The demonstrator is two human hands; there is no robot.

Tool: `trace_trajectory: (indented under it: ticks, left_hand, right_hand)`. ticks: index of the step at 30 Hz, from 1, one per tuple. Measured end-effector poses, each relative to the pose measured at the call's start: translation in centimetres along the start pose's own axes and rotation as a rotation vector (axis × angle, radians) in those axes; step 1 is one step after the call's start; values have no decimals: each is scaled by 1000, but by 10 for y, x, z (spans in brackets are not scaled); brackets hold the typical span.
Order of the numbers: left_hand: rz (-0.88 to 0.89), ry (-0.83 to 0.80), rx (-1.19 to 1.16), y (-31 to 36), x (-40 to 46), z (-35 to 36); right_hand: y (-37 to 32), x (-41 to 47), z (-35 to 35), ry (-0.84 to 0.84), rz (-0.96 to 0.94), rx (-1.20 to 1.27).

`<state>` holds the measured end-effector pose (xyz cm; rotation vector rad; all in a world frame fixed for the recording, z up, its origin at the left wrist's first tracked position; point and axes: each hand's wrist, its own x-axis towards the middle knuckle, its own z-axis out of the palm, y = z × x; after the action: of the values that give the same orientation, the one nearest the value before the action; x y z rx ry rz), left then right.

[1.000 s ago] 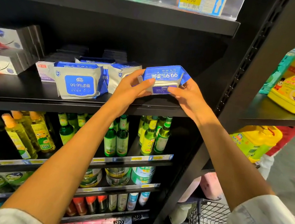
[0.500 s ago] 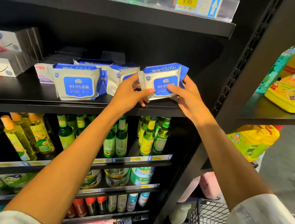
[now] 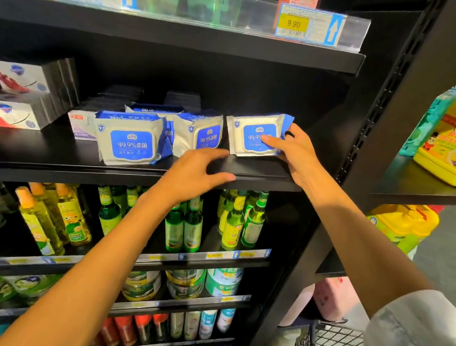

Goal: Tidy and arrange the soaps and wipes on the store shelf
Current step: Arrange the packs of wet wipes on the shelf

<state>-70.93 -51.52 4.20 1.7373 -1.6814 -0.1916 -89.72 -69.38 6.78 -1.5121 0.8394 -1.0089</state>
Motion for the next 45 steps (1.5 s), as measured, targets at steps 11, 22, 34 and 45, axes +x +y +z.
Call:
trace_trajectory:
  ticks: [11,22,34,45]
  left_hand:
    - [78,-106,345,-8,3,6]
    - [44,-78,298,-13,5,7]
    - [6,-96,223,-14,10,2]
    - [-11,-62,212,-14,12,3]
  right_hand:
    - [16,53,11,29,-30,-283]
    - [30,135,32,149,-51,-375]
    - [36,175,45,173,-134,-323]
    - [36,202,57,167,-113,-231]
